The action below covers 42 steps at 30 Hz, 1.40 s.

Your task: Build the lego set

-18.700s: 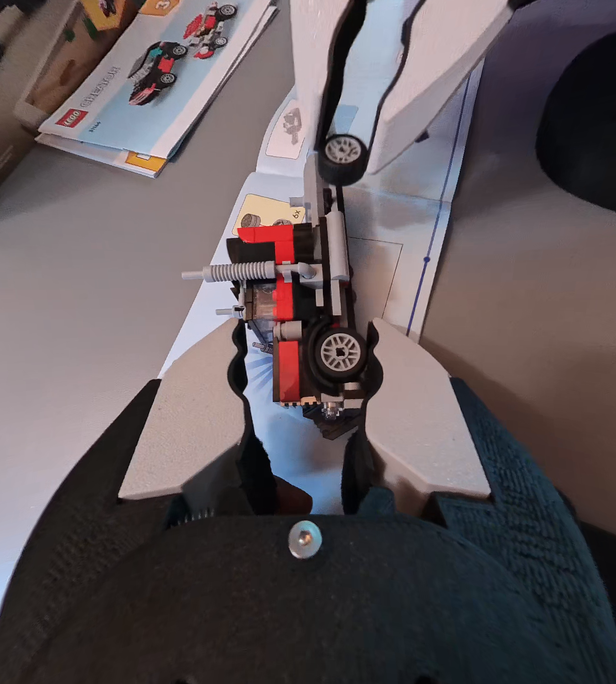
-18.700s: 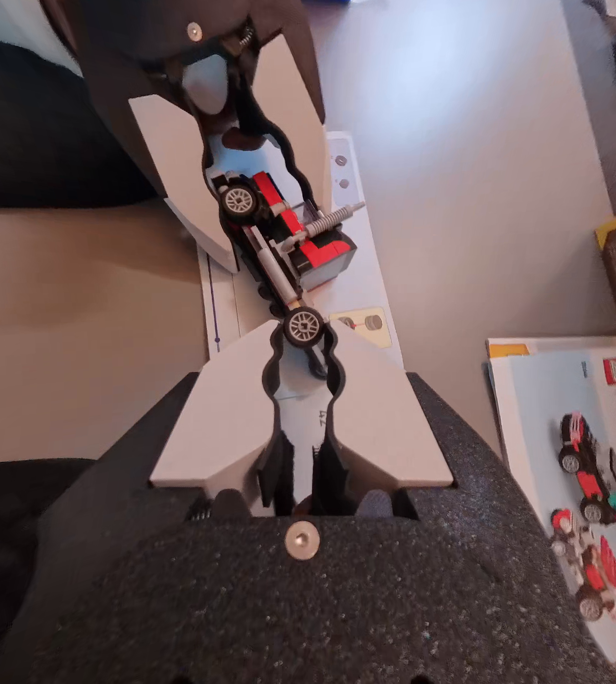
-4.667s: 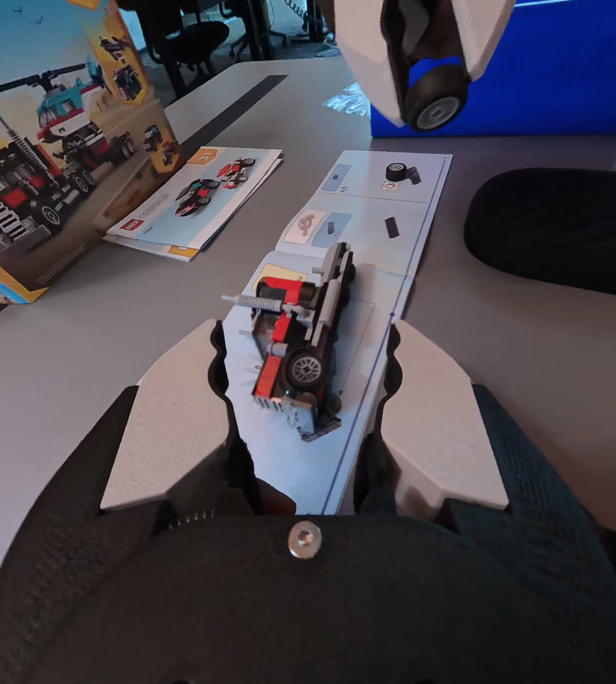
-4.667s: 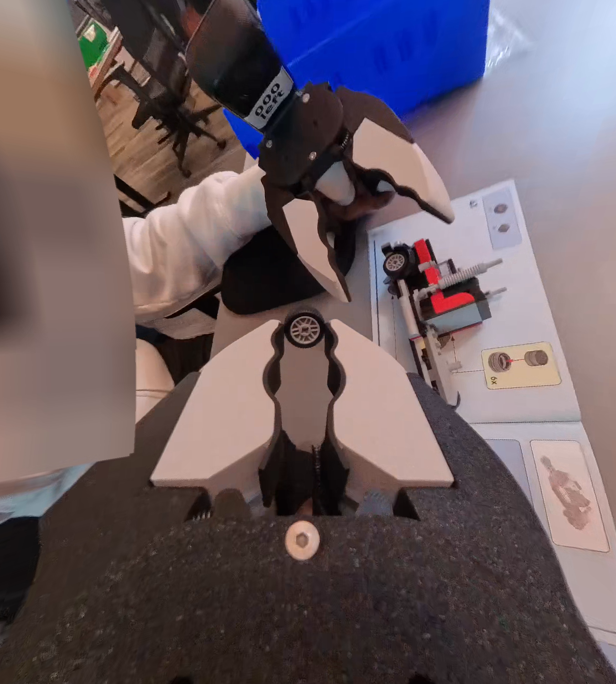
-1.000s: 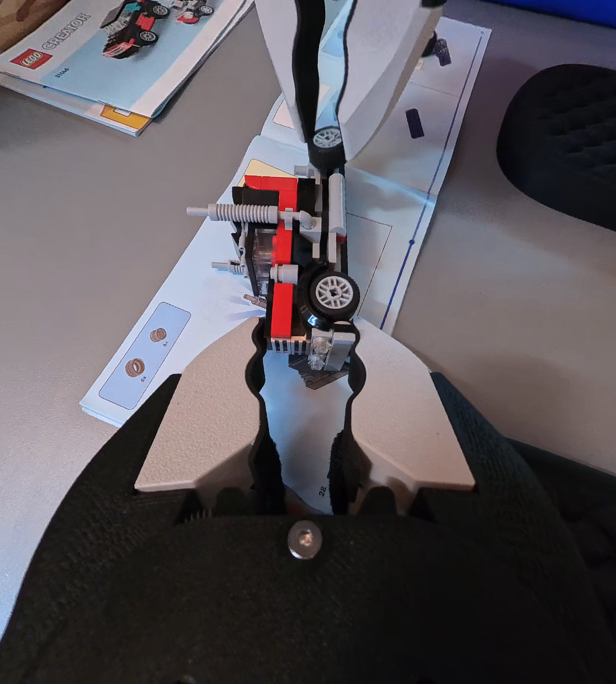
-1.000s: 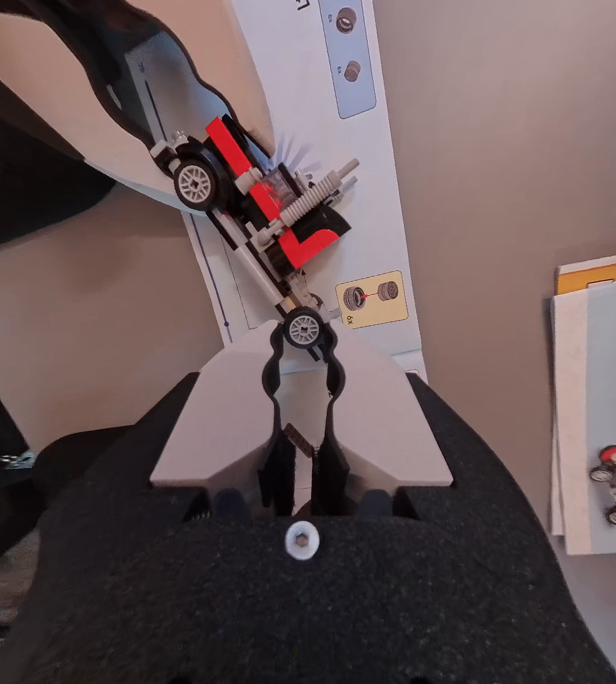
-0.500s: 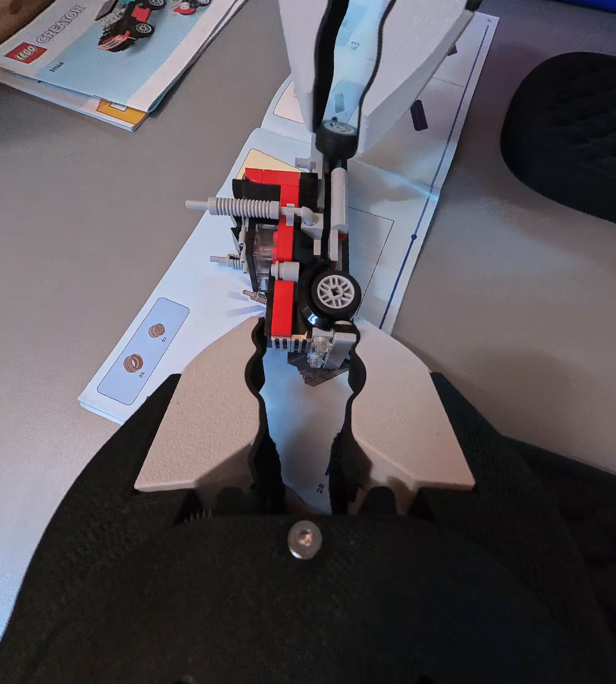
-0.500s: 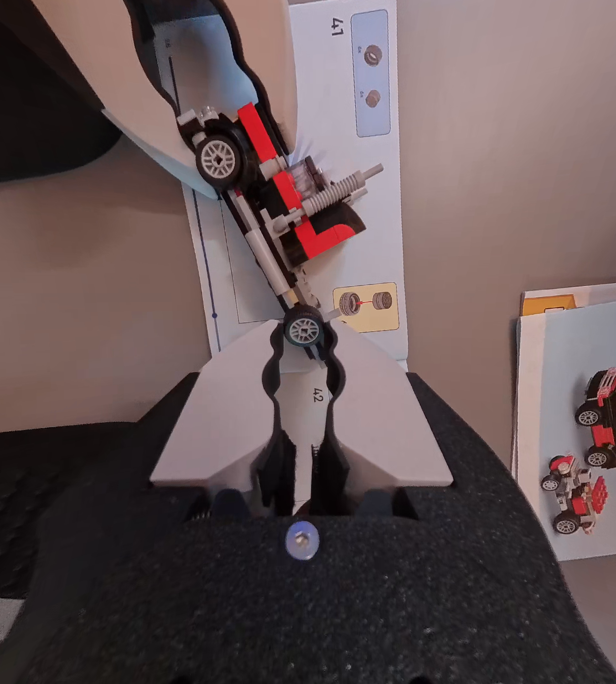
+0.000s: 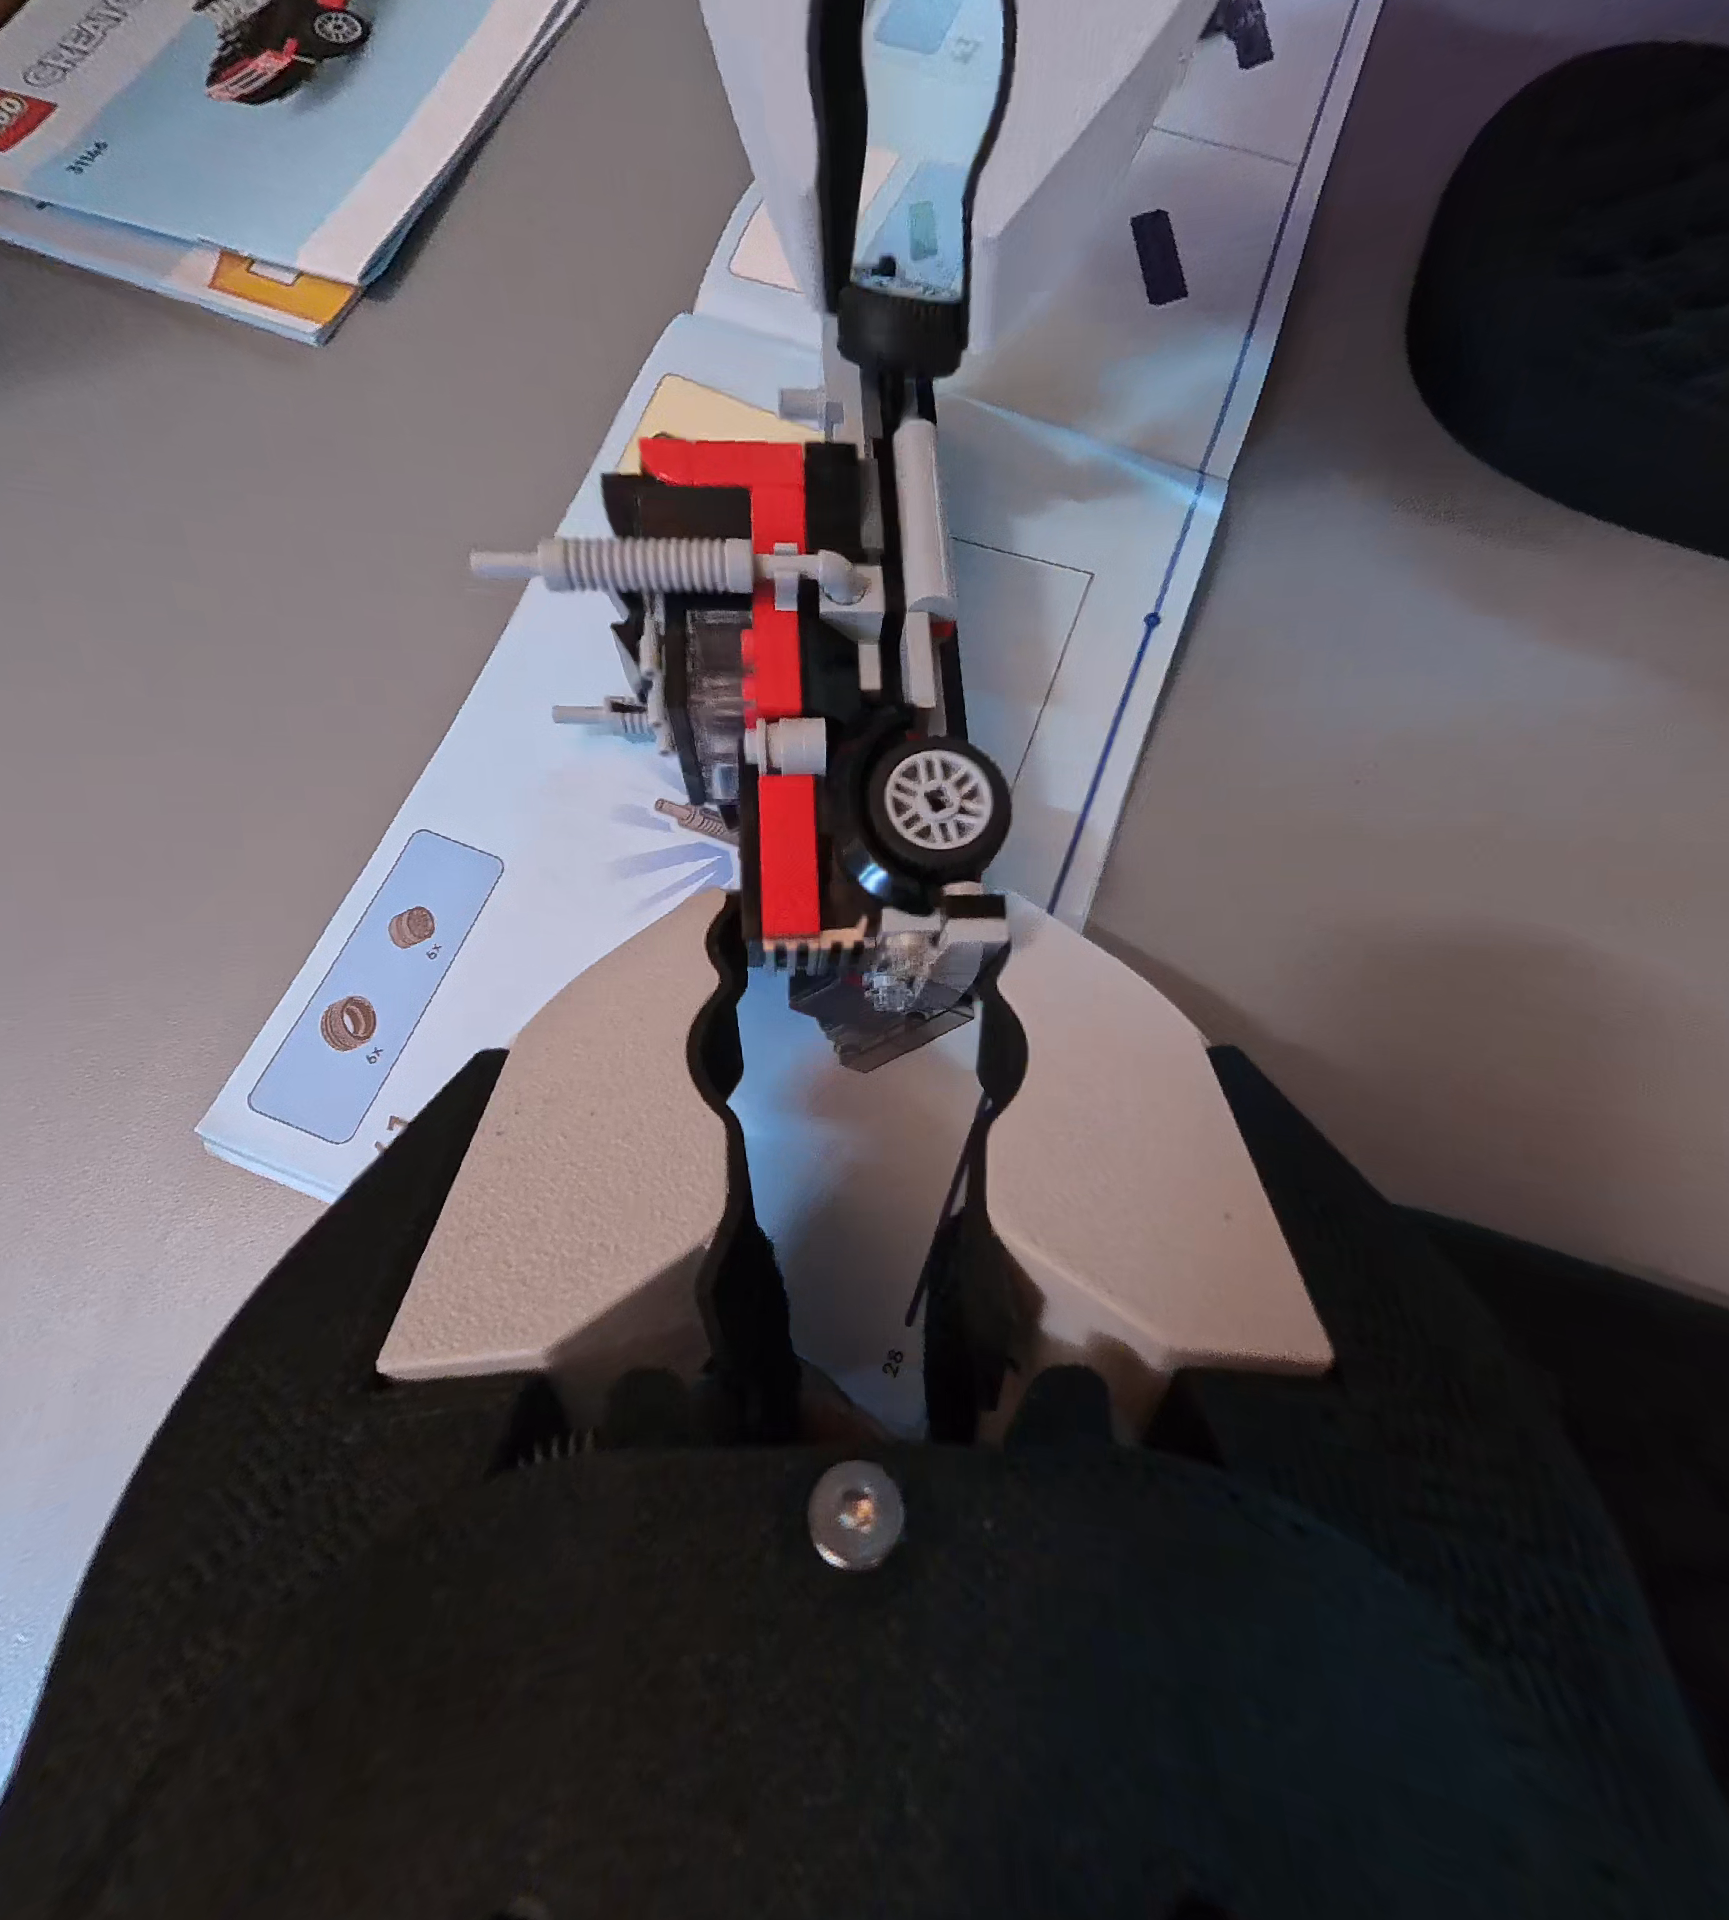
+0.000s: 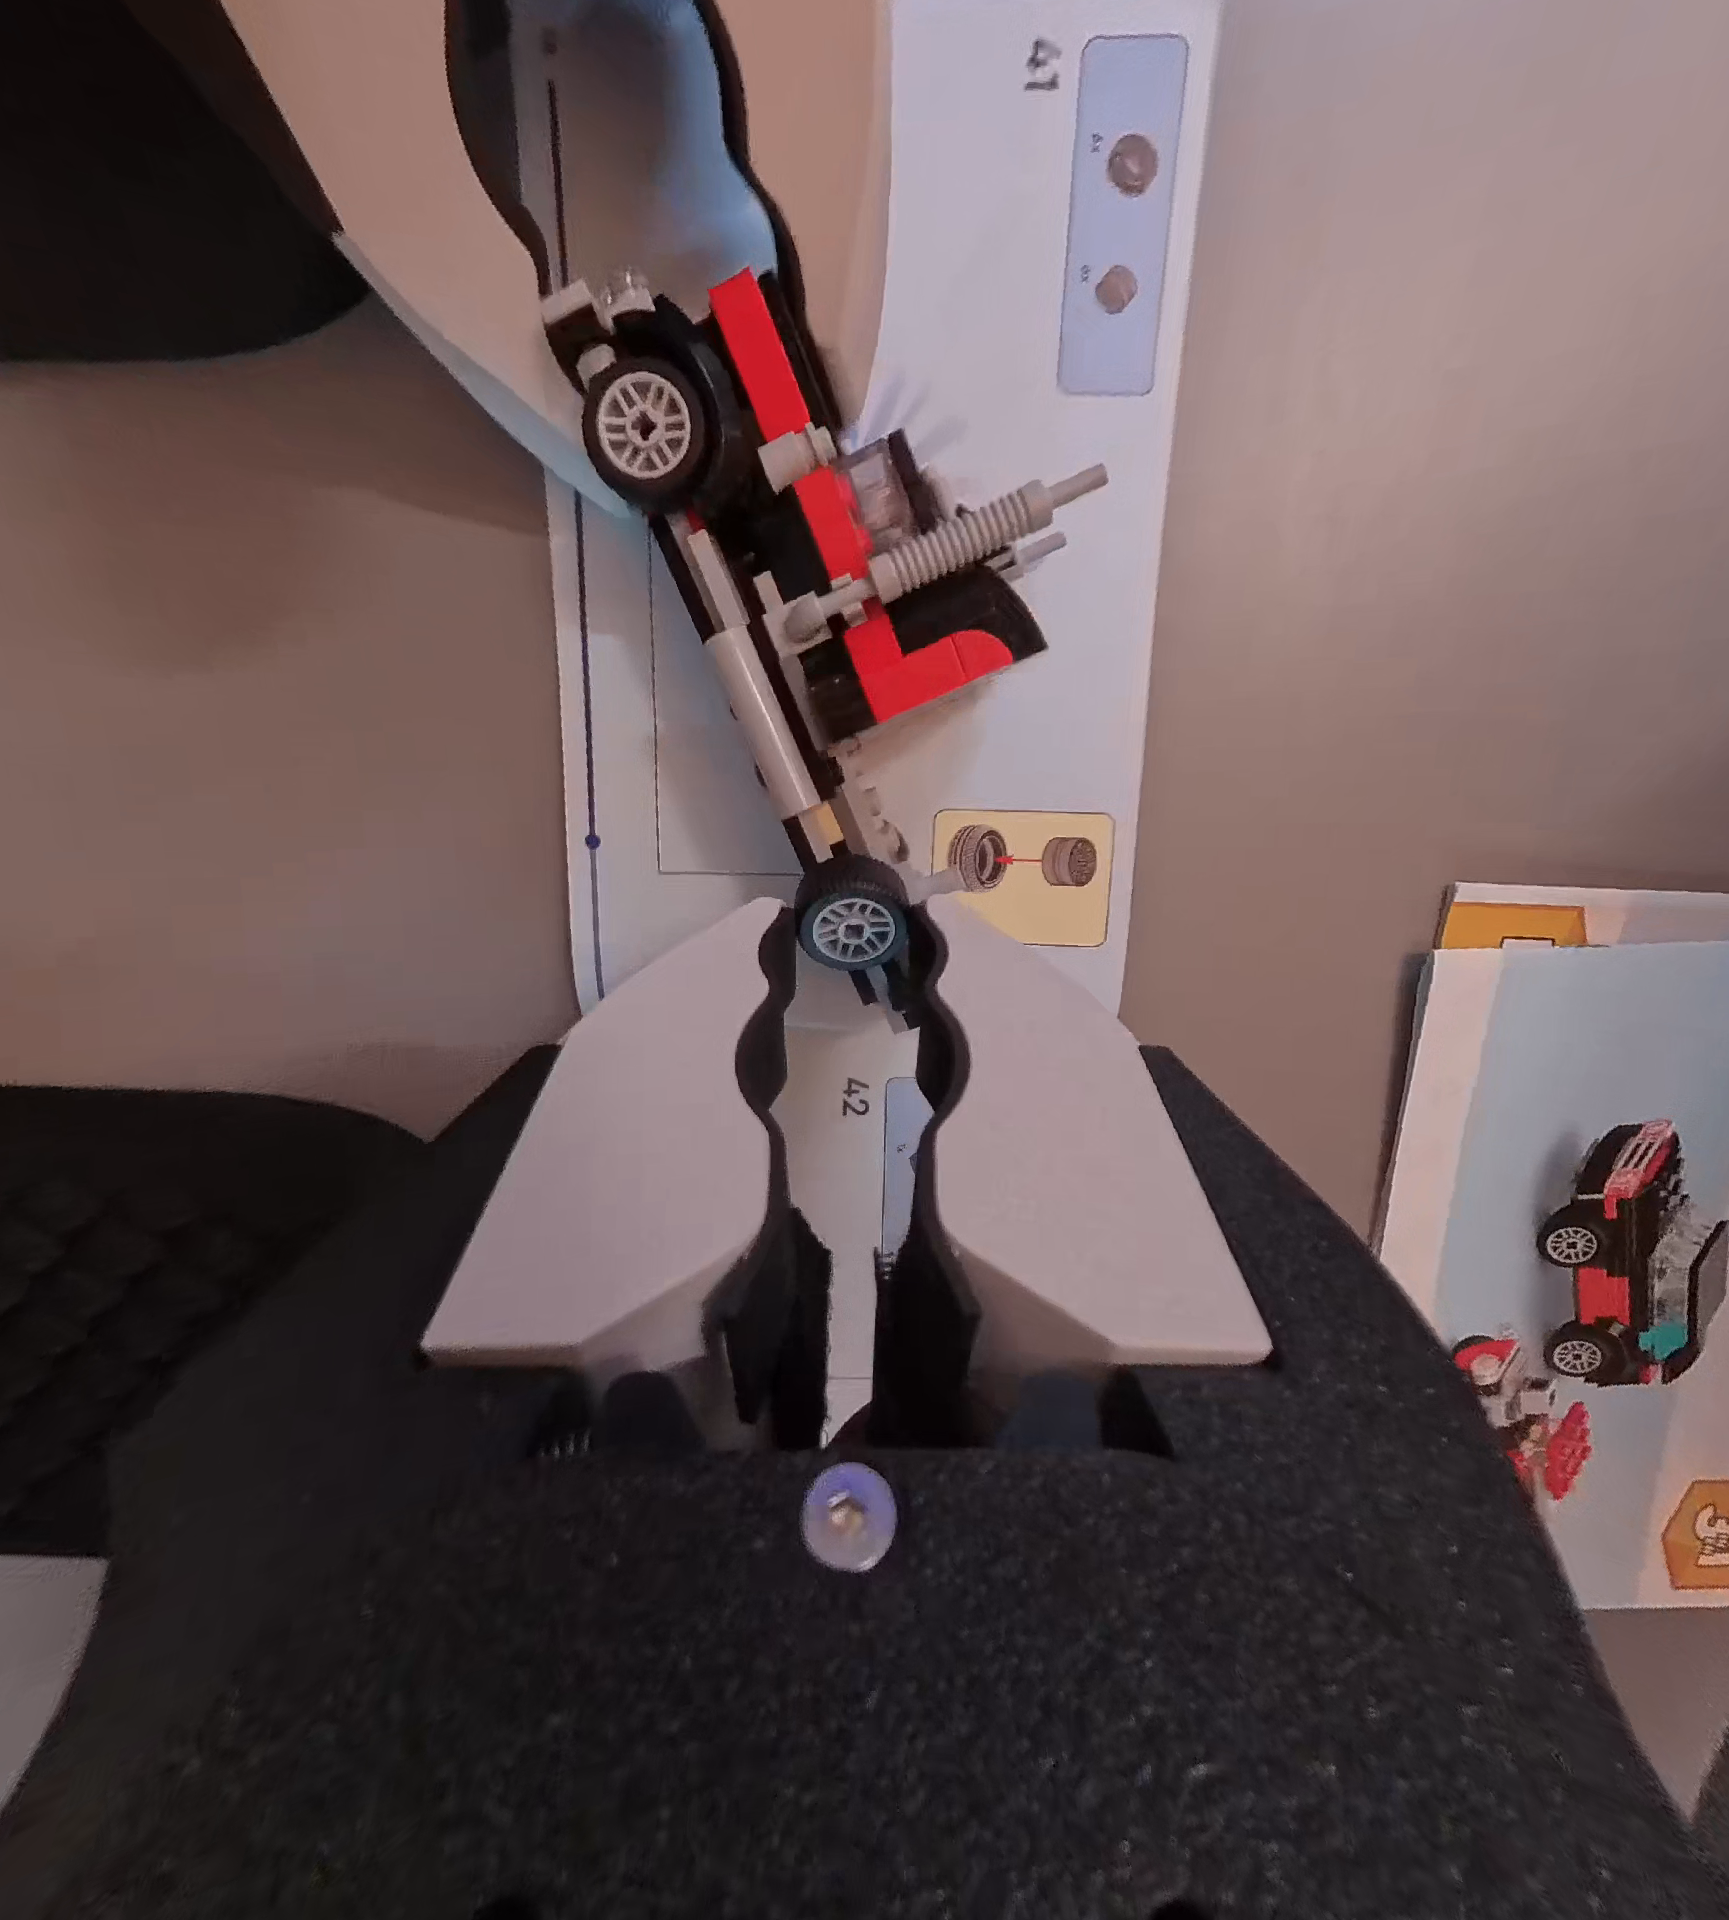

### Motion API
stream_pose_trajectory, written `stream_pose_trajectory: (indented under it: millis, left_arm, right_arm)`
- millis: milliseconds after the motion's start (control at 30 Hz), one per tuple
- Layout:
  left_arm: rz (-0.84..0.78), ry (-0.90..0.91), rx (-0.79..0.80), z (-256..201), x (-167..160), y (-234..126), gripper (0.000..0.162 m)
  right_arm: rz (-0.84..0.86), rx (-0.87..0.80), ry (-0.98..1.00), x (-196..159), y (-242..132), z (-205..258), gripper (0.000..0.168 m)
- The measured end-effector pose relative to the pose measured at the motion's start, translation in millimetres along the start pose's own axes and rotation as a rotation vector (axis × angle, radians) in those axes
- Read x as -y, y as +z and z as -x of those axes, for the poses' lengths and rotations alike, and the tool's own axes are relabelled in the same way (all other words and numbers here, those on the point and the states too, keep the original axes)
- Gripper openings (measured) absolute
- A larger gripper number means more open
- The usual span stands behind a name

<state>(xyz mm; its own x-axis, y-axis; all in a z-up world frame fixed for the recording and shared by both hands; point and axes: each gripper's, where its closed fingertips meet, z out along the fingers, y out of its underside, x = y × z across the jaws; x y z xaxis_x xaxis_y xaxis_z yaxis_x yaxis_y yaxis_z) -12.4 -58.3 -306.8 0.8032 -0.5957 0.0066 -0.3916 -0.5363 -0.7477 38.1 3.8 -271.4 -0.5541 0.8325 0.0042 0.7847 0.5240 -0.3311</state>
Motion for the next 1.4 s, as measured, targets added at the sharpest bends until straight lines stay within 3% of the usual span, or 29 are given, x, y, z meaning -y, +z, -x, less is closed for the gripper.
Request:
stream_pose_trajectory:
  millis: [133,167,267,400,600,767,833,933,1100,1233,1400]
  left_arm:
    - [-0.067,0.036,0.074,4.0,7.9,-6.1,0.082]
    - [-0.119,0.038,0.103,6.0,14.7,-10.6,0.086]
    - [-0.231,0.06,0.185,11.7,43.1,-21.8,0.084]
    - [-0.024,0.119,0.147,7.0,49.3,5.5,0.076]
    - [-0.055,0.081,0.115,12.9,50.0,9.4,0.053]
    - [-0.111,0.117,0.148,15.5,48.9,4.6,0.076]
    - [-0.127,0.074,0.09,11.3,49.0,7.4,0.079]
    - [-0.018,0.084,0.051,8.1,28.8,21.9,0.082]
    - [-0.03,0.035,-0.03,11.4,27.5,22.6,0.055]
    - [-0.025,0.017,-0.247,11.4,24.6,15.1,0.052]
    - [0.034,0.0,-0.541,-4.9,24.8,7.0,0.053]
  right_arm:
    - [0.036,-0.019,-0.051,-1.4,0.7,0.9,0.021]
    - [0.039,-0.024,-0.061,-1.6,0.6,0.6,0.021]
    - [0.038,-0.031,-0.072,0.1,1.6,0.5,0.021]
    - [0.05,-0.025,-0.068,-0.1,1.0,-1.6,0.021]
    - [0.041,0.003,-0.085,-3.2,0.6,5.2,0.021]
    - [0.047,0.0,-0.101,-5.0,-4.4,7.7,0.021]
    - [0.032,0.0,-0.089,-4.3,-9.8,6.7,0.021]
    - [0.015,0.007,-0.069,-6.3,-11.9,4.3,0.021]
    - [-0.049,0.061,-0.028,-3.7,-12.3,10.0,0.021]
    - [-0.142,0.167,0.048,1.0,-26.6,13.5,0.021]
    - [-0.312,0.449,0.139,10.1,-33.6,22.9,0.021]
